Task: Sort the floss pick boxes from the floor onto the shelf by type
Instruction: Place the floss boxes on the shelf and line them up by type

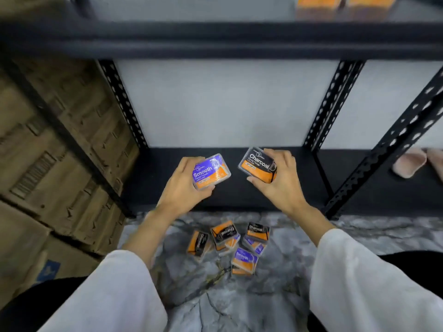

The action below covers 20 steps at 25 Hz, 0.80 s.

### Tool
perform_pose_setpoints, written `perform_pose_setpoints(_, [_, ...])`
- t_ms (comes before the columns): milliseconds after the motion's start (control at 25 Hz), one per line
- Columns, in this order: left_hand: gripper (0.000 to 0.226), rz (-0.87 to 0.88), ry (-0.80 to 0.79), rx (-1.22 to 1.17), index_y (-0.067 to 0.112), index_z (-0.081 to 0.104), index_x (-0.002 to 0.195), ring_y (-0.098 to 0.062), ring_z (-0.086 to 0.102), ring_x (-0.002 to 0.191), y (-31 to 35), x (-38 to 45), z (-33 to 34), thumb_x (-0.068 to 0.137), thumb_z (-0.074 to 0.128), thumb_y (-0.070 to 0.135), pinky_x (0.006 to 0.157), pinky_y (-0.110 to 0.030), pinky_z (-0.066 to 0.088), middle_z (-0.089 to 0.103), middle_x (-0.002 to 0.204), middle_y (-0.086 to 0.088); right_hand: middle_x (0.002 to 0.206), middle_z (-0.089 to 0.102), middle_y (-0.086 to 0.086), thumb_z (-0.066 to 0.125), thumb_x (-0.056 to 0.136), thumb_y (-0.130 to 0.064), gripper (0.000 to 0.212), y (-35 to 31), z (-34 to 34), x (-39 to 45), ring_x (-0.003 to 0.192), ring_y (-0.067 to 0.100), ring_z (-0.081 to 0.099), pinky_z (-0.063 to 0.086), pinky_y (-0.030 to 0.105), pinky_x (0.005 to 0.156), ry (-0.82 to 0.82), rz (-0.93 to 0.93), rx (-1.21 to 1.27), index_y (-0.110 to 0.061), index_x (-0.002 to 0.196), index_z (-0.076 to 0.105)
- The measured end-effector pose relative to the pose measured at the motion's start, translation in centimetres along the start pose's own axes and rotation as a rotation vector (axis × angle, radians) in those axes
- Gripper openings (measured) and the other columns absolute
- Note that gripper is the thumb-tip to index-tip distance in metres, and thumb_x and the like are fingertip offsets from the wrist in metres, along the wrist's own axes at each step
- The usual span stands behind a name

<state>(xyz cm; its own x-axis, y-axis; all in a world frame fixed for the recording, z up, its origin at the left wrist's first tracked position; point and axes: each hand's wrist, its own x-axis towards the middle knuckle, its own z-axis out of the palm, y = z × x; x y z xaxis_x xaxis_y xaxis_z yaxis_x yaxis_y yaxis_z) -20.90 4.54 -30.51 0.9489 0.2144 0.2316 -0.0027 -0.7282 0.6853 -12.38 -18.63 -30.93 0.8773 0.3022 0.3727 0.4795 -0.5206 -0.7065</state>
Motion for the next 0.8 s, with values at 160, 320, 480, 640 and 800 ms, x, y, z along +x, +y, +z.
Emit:
perform_pose_setpoints(160, [0.063, 0.149, 0.179, 0.027, 0.024, 0.047, 0.128, -0.001, 0.052, 0.101, 5.2, 2.8, -8.4, 0.072, 0.078, 0.029, 0.087, -0.017, 0.042, 0.047, 0.120, 0.015, 0.117, 0.039, -0.012, 0.082, 0.069, -0.031, 0.070, -8.0, -4.3, 4.5, 0.113, 0.008, 0.037, 0.027, 0.008, 0.095, 0.132, -0.167, 0.025, -0.019, 0.129, 0.048])
perform_pose_setpoints(320, [0.064, 0.280, 0.348, 0.044, 0.026, 0.047, 0.128, 0.002, 0.051, 0.104, 9.9, 5.3, -16.3, 0.073, 0.079, 0.029, 0.086, -0.012, 0.042, 0.047, 0.120, 0.016, 0.121, 0.042, -0.007, 0.082, 0.069, -0.032, 0.072, -15.1, -7.3, 9.0, 0.114, 0.009, 0.038, 0.033, 0.021, 0.101, 0.207, -0.307, 0.033, -0.019, 0.131, 0.048])
perform_pose_setpoints(480, [0.065, 0.375, 0.423, 0.121, 0.025, 0.045, 0.130, -0.007, 0.052, 0.110, 12.2, 8.4, -22.3, 0.074, 0.078, 0.030, 0.089, -0.020, 0.046, 0.046, 0.125, 0.013, 0.123, 0.046, 0.001, 0.082, 0.069, -0.031, 0.072, -19.9, -8.9, 14.0, 0.116, 0.018, 0.043, 0.039, 0.036, 0.102, 0.243, -0.418, -0.034, -0.017, 0.131, 0.048])
perform_pose_setpoints(640, [0.063, 0.341, 0.437, 0.223, 0.027, 0.046, 0.129, -0.011, 0.054, 0.106, 11.7, 12.4, -25.9, 0.073, 0.077, 0.025, 0.087, -0.026, 0.046, 0.047, 0.124, 0.013, 0.123, 0.043, -0.001, 0.081, 0.071, -0.026, 0.070, -21.8, -9.1, 19.7, 0.118, 0.019, 0.043, 0.037, 0.026, 0.098, 0.155, -0.408, -0.061, -0.019, 0.131, 0.045])
perform_pose_setpoints(800, [0.065, 0.239, 0.356, 0.265, 0.028, 0.046, 0.128, -0.008, 0.055, 0.103, 9.2, 16.7, -27.9, 0.072, 0.079, 0.020, 0.080, -0.022, 0.042, 0.047, 0.124, 0.013, 0.126, 0.041, 0.001, 0.081, 0.071, -0.026, 0.074, -20.6, -7.8, 24.6, 0.121, 0.020, 0.037, 0.032, 0.026, 0.100, 0.054, -0.379, -0.174, -0.016, 0.134, 0.044])
